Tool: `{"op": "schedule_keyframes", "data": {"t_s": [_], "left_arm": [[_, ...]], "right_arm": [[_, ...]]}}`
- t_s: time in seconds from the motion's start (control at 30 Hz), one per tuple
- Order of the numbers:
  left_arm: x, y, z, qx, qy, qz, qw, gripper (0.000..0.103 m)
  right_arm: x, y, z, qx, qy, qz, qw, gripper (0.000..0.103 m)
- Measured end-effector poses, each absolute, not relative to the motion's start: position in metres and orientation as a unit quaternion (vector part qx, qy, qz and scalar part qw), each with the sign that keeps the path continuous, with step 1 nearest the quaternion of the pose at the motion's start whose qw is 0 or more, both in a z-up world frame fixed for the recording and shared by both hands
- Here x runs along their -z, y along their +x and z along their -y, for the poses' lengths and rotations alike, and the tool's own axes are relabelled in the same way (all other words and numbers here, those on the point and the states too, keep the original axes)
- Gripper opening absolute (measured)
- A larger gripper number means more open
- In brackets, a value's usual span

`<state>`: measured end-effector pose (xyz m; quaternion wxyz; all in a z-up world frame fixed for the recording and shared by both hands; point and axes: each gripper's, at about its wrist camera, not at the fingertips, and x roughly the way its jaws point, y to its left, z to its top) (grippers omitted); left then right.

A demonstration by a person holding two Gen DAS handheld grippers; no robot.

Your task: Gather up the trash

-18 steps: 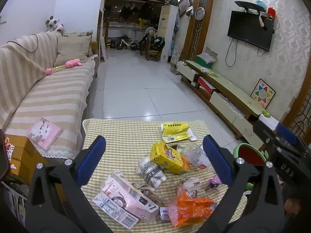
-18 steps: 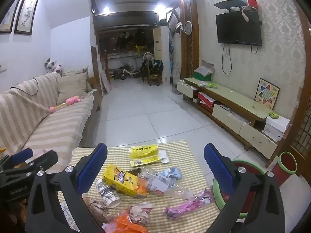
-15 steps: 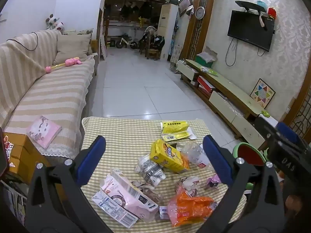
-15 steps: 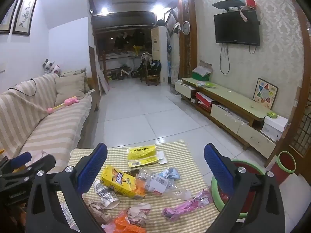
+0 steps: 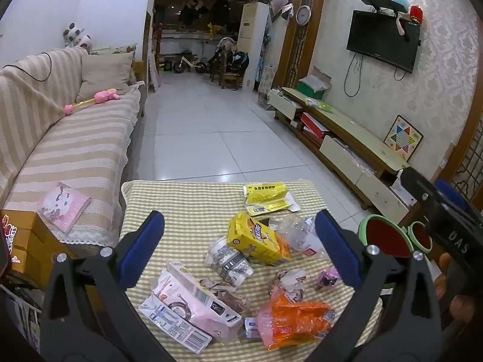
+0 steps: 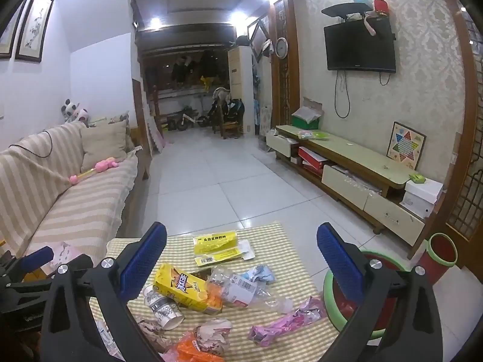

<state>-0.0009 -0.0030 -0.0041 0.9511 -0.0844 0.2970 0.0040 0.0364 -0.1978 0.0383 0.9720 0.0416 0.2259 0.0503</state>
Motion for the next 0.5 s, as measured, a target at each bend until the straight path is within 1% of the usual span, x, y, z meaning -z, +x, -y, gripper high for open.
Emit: {"op": "schedule_keyframes", "data": {"t_s": [0.5], "left_arm": [[0.004,-0.001,0.012,0.009,-0.074,-0.301,0.951,0.098]], "right_arm": [[-0.040,0.029,0.210,-0.039,0.051,-0.224,0.972,0.096]]}}
